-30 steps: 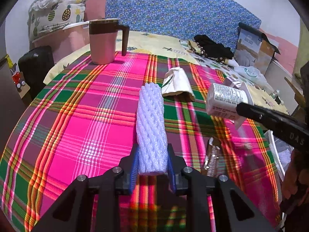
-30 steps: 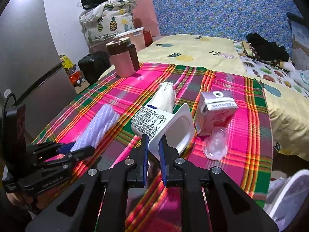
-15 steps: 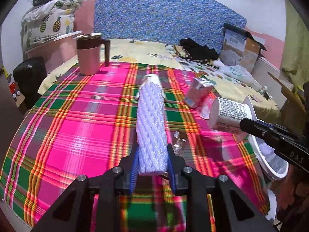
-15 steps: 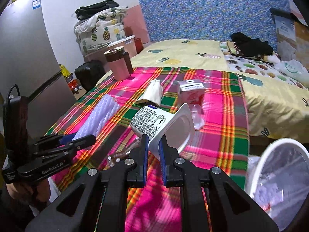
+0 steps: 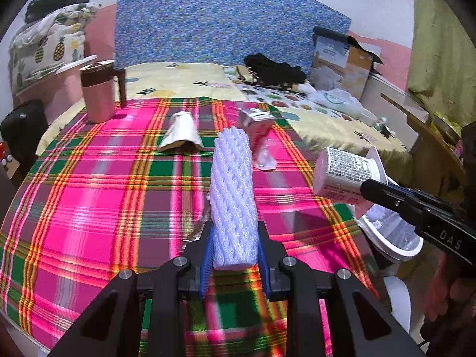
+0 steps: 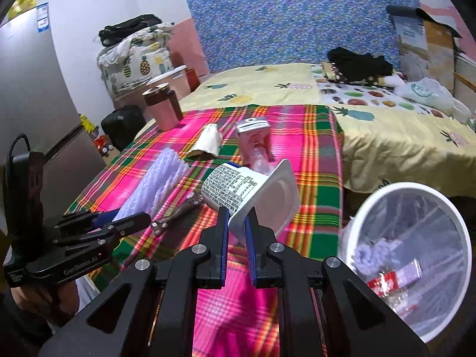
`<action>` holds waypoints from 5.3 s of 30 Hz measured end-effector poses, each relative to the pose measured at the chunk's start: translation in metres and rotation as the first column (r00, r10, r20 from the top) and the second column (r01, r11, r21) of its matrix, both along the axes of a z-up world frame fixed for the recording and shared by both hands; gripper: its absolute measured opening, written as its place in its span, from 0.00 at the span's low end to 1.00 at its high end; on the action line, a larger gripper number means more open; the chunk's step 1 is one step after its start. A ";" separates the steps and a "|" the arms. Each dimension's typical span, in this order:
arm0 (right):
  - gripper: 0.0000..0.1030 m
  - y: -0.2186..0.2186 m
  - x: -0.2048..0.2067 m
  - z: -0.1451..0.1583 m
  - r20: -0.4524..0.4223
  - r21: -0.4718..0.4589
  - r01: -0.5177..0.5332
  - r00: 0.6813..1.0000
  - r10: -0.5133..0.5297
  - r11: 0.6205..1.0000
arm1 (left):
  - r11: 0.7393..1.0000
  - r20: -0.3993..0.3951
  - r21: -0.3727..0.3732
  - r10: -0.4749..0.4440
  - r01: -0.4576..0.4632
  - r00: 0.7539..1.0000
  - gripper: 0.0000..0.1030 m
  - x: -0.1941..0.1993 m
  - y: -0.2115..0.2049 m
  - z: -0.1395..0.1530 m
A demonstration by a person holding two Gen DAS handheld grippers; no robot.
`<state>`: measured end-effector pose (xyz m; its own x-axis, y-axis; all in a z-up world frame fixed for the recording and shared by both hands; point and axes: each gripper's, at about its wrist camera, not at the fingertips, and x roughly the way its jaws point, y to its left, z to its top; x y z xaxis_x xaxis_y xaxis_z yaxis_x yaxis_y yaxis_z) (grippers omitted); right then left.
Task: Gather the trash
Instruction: 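Carry the foam net and yogurt cup with both tools over the white bin, then open both tools to drop the foam net and yogurt cup into the bin, then move both tools back over the table toward the brown snack wrapper, then grasp the brown snack wrapper with the left tool while the right tool grasps the pink milk carton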
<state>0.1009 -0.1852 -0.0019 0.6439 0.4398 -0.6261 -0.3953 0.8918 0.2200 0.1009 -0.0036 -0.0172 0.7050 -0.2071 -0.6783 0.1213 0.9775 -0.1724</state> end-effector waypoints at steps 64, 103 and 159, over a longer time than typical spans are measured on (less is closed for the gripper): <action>0.24 -0.176 -0.032 -0.045 -0.165 -0.062 0.449 0.876 -0.453 0.891 | 0.854 -0.061 -0.038 -0.520 0.519 0.852 0.44 0.046 -0.241 -0.034; 0.35 -0.091 -0.044 -0.007 -0.027 -0.009 0.274 0.961 -0.274 0.962 | 0.961 0.003 -0.063 -0.270 0.269 0.963 0.45 0.007 -0.117 0.000; 0.68 0.000 0.009 -0.007 -0.019 -0.051 0.009 1.000 -0.010 0.999 | 0.988 -0.091 0.146 0.069 -0.055 0.994 0.38 0.048 0.008 -0.056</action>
